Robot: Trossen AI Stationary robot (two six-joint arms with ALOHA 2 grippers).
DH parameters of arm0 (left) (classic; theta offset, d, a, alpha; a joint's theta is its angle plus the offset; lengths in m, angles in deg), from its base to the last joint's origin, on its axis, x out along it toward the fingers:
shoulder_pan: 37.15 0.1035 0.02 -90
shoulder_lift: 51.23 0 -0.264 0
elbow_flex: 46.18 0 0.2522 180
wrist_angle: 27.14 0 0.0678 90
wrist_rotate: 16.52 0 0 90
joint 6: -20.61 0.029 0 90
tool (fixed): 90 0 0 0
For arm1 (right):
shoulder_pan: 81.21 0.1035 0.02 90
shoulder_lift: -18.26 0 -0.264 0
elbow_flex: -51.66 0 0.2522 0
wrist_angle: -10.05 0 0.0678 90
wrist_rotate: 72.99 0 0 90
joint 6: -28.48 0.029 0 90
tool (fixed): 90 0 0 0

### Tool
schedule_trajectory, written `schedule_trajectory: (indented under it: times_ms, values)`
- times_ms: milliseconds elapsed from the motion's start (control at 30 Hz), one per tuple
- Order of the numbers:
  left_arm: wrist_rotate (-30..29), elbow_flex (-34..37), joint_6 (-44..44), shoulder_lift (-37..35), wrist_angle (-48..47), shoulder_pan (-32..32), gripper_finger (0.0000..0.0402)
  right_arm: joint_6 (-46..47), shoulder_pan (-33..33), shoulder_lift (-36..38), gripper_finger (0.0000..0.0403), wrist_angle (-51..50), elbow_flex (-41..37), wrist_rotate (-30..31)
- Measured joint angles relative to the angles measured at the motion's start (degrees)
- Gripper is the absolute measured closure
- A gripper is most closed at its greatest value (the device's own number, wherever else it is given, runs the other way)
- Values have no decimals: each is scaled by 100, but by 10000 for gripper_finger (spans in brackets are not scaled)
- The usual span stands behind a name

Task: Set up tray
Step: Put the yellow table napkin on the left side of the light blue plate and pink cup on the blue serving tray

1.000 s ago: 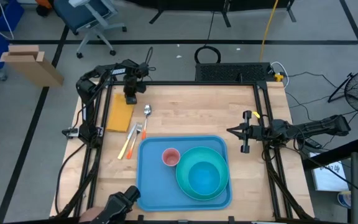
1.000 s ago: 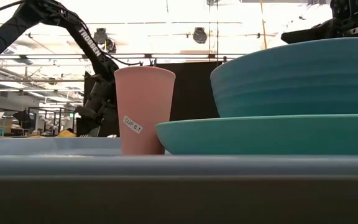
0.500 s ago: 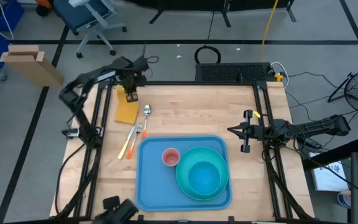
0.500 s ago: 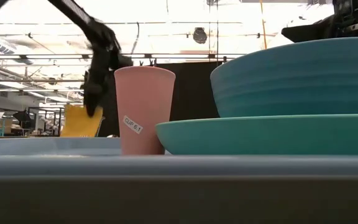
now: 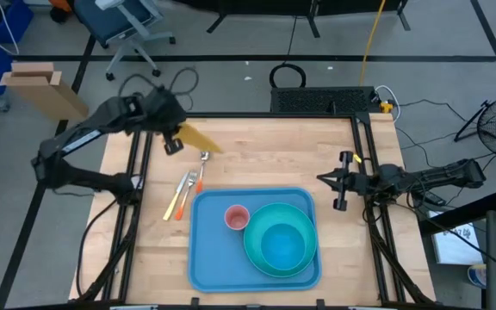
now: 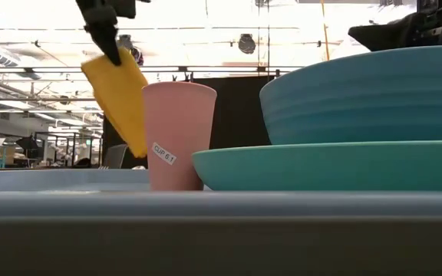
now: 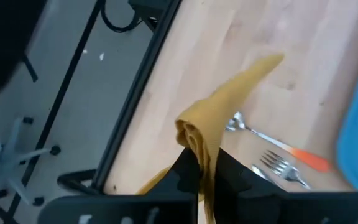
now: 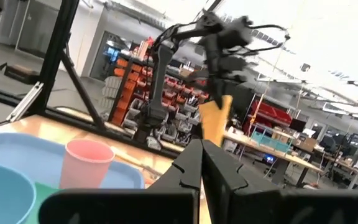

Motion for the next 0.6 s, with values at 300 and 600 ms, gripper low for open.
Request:
schedule_trajectory:
  times_ms: [300, 600]
  values:
    - [-660, 0, -2161, -79, -628, -2120, 389, -24, 0, 0, 403, 256, 0, -1]
    - [-1082, -324, -3909, 836, -1578, -4003, 389, -55, 0, 2, 403, 256, 0, -1]
